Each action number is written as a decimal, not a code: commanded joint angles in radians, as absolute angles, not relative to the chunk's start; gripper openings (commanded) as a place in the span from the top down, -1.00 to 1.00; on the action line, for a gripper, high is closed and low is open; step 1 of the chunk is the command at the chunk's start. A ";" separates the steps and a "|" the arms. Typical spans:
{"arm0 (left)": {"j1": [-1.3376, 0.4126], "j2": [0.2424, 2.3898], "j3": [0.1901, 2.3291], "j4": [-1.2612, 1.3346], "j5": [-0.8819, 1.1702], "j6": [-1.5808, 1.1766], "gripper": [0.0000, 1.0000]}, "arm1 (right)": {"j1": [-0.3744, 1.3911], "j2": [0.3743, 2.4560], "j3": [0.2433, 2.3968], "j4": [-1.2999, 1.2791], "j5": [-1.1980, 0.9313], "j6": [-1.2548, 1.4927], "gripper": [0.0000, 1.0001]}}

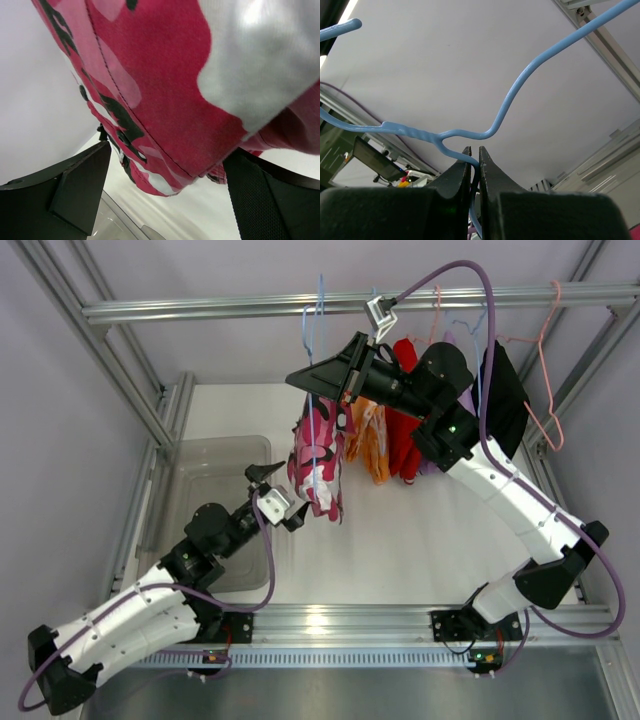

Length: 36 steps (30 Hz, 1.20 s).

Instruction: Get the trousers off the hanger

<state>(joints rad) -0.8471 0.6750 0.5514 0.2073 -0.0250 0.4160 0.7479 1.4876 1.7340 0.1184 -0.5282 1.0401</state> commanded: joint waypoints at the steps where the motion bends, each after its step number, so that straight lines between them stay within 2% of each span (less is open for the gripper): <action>1: -0.851 0.702 0.560 0.310 -0.078 0.399 -0.89 | 0.739 1.414 1.773 0.261 -0.522 1.015 1.00; 6: -0.851 0.703 0.560 0.322 -0.115 0.420 -0.85 | 0.738 1.414 1.766 0.265 -0.526 1.019 1.00; 14: -0.851 0.808 0.612 0.452 -0.193 0.437 -0.58 | 0.739 1.410 1.730 0.262 -0.522 1.032 1.00; 19: -0.851 0.838 0.650 0.502 -0.106 0.422 -0.61 | 0.739 1.417 1.732 0.265 -0.520 1.032 1.00; 23: -0.851 0.859 0.663 0.521 -0.126 0.414 -0.65 | 0.741 1.414 1.723 0.268 -0.522 1.034 1.00; 26: -0.851 0.858 0.676 0.549 -0.121 0.422 -0.58 | 0.741 1.410 1.710 0.264 -0.523 1.026 1.00; 30: -0.851 0.847 0.730 0.515 -0.110 0.419 -0.16 | 0.739 1.402 1.681 0.256 -0.528 1.012 1.00; 31: -0.851 0.842 0.742 0.490 -0.109 0.423 0.08 | 0.739 1.401 1.677 0.256 -0.529 1.009 1.00; 33: -0.851 0.830 0.771 0.465 -0.110 0.426 0.43 | 0.738 1.394 1.658 0.259 -0.534 1.006 1.00; 34: -0.851 0.825 0.781 0.442 -0.110 0.425 0.75 | 0.739 1.391 1.652 0.259 -0.534 1.003 1.00; 35: -0.851 0.818 0.793 0.427 -0.109 0.425 0.97 | 0.739 1.388 1.640 0.259 -0.535 1.002 1.00; 36: -0.851 0.815 0.820 0.393 -0.110 0.414 1.00 | 0.739 1.387 1.632 0.256 -0.535 0.994 1.00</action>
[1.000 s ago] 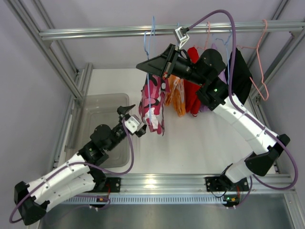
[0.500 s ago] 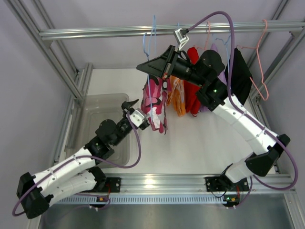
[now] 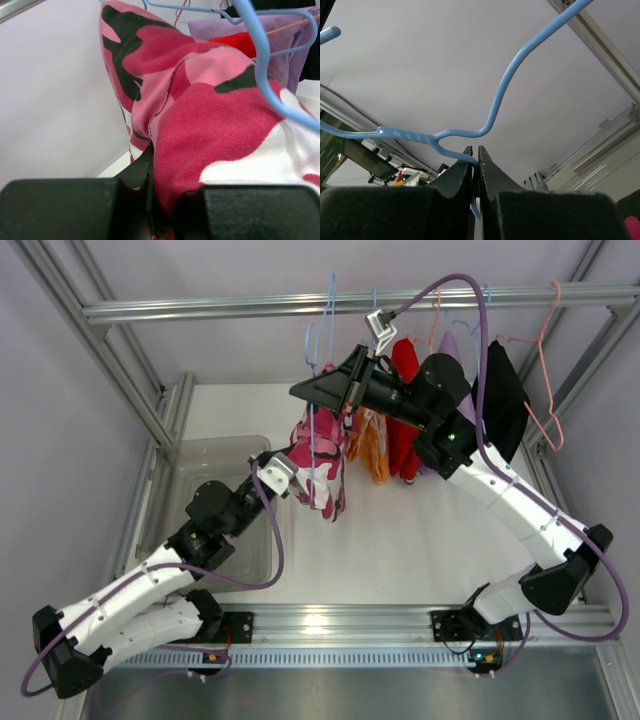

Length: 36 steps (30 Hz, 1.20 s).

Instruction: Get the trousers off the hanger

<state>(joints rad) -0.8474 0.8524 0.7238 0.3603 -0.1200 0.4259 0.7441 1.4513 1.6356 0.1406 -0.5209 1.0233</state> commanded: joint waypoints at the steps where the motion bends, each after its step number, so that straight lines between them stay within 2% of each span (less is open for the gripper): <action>1: -0.851 0.812 0.837 0.374 -0.115 0.402 1.00 | 0.739 1.384 1.628 0.252 -0.537 0.989 1.00; 8: -0.845 0.784 1.023 0.178 -0.136 0.345 1.00 | 0.732 1.353 1.548 0.235 -0.549 0.945 1.00; 16: -0.822 0.830 1.221 0.120 -0.161 0.342 1.00 | 0.732 1.345 1.442 0.245 -0.580 0.930 1.00; 24: -0.785 0.871 1.379 0.118 -0.149 0.324 1.00 | 0.738 1.350 1.356 0.278 -0.601 0.922 1.00; 36: -0.773 0.902 1.482 0.179 -0.167 0.431 1.00 | 0.772 1.356 1.281 0.328 -0.652 0.920 1.00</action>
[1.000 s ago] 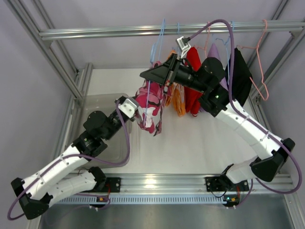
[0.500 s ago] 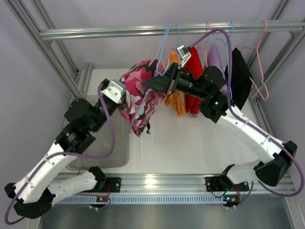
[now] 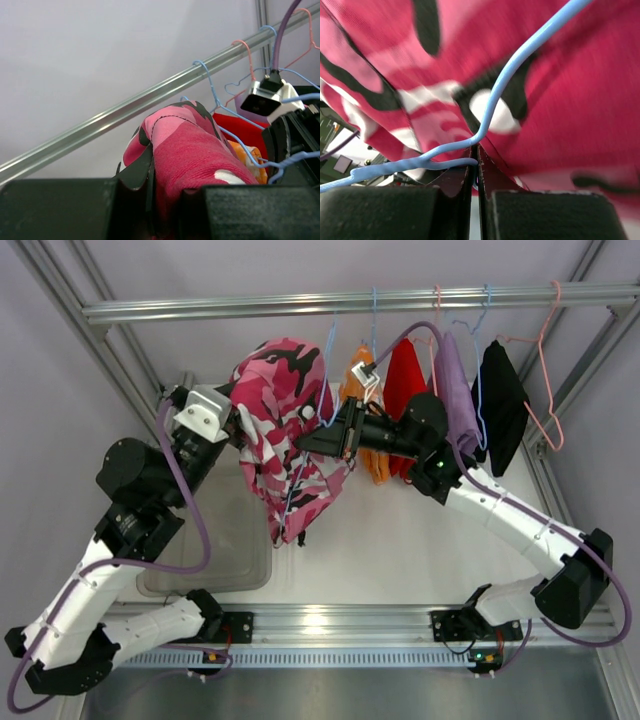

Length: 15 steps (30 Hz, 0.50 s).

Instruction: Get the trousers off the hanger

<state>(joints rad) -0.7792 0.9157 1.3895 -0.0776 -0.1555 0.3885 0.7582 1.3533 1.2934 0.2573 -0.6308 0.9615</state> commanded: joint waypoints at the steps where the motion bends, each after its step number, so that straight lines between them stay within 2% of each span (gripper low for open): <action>1: -0.773 0.910 1.503 0.190 -0.175 0.466 1.00 | 0.775 1.355 1.267 0.343 -0.661 0.923 1.00; 11: -0.773 0.956 1.640 0.229 -0.201 0.727 1.00 | 0.792 1.335 1.207 0.357 -0.684 0.914 1.00; 15: -0.773 0.971 1.678 0.271 -0.277 0.842 1.00 | 0.792 1.321 1.184 0.350 -0.686 0.894 1.00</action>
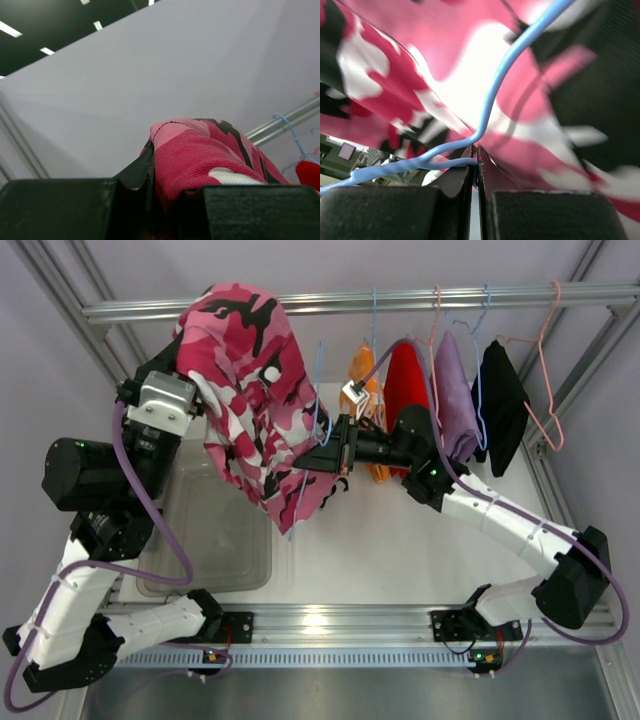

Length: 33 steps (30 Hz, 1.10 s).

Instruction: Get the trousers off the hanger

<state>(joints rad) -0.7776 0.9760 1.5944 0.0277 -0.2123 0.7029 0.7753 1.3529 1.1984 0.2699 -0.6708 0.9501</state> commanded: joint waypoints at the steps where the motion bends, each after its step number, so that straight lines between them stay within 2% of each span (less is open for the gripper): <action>1: -0.773 0.979 1.698 0.288 -0.285 0.868 1.00 | 0.792 1.310 1.172 0.348 -0.684 0.894 1.00; 9: -0.775 1.072 1.925 0.322 -0.299 1.117 1.00 | 0.793 1.304 1.195 0.348 -0.686 0.887 1.00; 22: -0.775 1.336 2.353 0.272 -0.101 1.474 1.00 | 0.804 1.321 1.244 0.357 -0.692 0.893 1.00; 28: -0.775 1.413 2.400 0.290 0.029 1.675 1.00 | 0.805 1.315 1.256 0.347 -0.692 0.881 1.00; 33: -0.775 1.479 2.468 0.204 0.041 1.937 1.00 | 0.805 1.310 1.261 0.348 -0.692 0.881 1.00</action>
